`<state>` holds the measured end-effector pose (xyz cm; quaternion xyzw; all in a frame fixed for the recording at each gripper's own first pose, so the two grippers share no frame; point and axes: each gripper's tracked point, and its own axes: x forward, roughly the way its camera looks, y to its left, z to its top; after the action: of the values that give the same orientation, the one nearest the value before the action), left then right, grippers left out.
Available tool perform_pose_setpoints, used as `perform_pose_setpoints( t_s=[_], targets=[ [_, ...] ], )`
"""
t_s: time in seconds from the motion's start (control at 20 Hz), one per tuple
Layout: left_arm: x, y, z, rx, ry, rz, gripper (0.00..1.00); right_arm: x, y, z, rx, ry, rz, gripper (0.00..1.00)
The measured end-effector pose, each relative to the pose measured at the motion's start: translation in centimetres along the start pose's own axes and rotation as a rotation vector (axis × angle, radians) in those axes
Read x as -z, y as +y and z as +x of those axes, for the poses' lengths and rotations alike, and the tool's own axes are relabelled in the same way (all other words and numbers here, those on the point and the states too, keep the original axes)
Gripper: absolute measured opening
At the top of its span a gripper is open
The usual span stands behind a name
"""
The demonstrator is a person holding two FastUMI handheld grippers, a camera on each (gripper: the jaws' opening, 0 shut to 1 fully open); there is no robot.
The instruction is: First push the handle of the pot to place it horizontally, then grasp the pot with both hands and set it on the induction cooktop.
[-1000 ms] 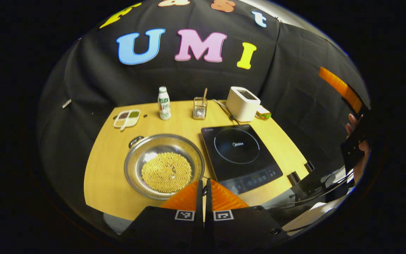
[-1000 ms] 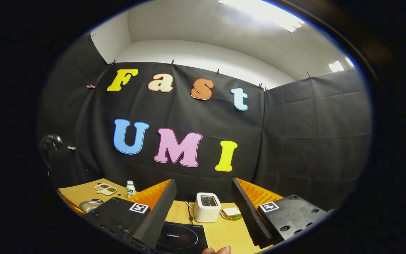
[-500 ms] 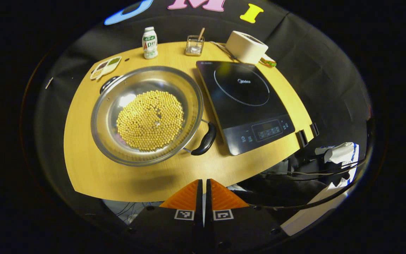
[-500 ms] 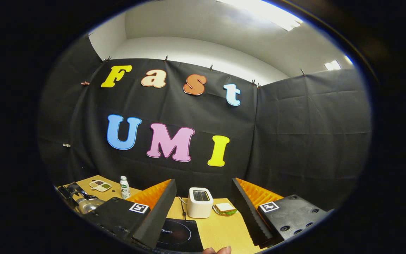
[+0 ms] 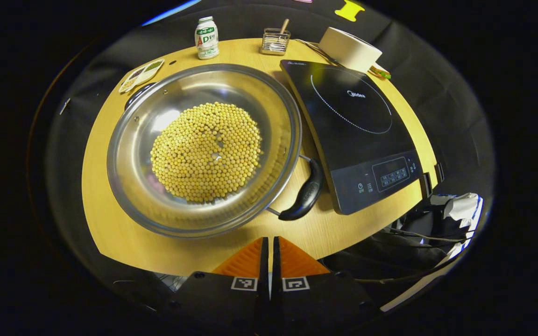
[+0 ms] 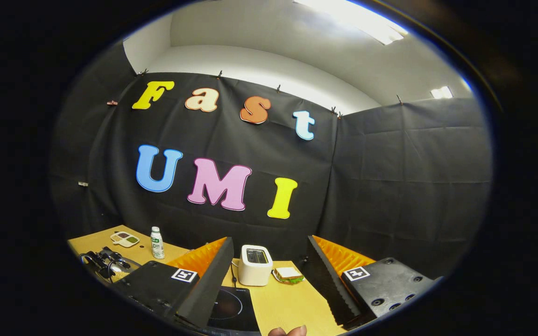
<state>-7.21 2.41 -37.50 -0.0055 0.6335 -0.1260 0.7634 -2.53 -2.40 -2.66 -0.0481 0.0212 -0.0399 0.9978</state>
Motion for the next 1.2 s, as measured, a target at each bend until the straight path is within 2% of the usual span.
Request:
perform_pose_setpoints(
  t_s=[0.65, 0.85, 1.2],
  targets=[
    [-4.8, -1.2, 1.1, -0.015, -0.058, -0.025, 0.05, 0.8, -0.5, 1.5, 0.013, 0.016, -0.020, 0.98],
    [-7.0, -1.8, 1.6, 0.017, -0.073, -0.063, 0.04, 1.3, -0.6, 2.5, 0.019, 0.023, -0.033, 0.98],
    [-10.8, -2.6, 2.9, 0.009, -0.082, -0.031, 0.05, 2.2, -0.8, 4.4, 0.036, 0.042, -0.047, 0.98]
  ],
)
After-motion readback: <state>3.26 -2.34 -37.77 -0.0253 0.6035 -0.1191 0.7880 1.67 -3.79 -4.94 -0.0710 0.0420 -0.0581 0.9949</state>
